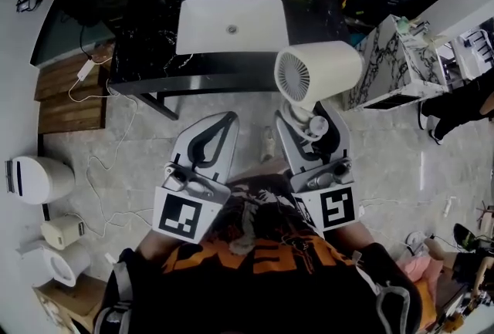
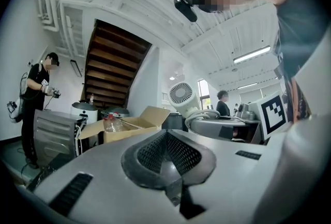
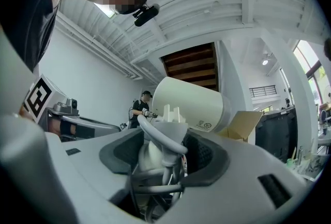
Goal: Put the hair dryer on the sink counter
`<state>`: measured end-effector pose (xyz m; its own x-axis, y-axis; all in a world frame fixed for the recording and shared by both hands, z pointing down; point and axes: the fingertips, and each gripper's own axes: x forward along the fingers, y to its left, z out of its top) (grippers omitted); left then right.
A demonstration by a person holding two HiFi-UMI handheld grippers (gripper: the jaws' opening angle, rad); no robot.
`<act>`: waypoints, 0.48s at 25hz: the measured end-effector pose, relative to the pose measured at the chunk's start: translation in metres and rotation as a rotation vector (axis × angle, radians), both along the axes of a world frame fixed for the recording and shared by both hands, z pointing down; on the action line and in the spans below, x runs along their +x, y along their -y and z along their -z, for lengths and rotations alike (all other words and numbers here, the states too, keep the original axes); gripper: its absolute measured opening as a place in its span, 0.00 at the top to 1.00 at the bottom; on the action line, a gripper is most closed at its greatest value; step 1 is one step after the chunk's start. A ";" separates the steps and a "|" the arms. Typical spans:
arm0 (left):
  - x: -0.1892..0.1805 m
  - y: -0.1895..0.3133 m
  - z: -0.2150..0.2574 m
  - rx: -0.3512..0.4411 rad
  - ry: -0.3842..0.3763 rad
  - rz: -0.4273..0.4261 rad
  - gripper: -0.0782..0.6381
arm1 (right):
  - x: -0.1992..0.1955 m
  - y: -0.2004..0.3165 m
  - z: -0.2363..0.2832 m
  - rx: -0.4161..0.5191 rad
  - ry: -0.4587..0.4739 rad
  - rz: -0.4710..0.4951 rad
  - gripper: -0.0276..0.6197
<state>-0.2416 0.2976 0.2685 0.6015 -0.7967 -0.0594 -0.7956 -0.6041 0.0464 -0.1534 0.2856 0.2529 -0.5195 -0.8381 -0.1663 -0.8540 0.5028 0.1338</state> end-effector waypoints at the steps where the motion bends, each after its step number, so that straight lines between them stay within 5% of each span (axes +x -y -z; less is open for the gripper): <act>1: 0.003 0.010 0.000 0.001 0.001 0.005 0.86 | 0.002 0.011 0.000 -0.001 0.003 0.006 0.57; 12: 0.074 0.155 0.002 -0.023 0.009 0.036 0.86 | 0.061 0.158 -0.002 -0.046 0.027 0.056 0.57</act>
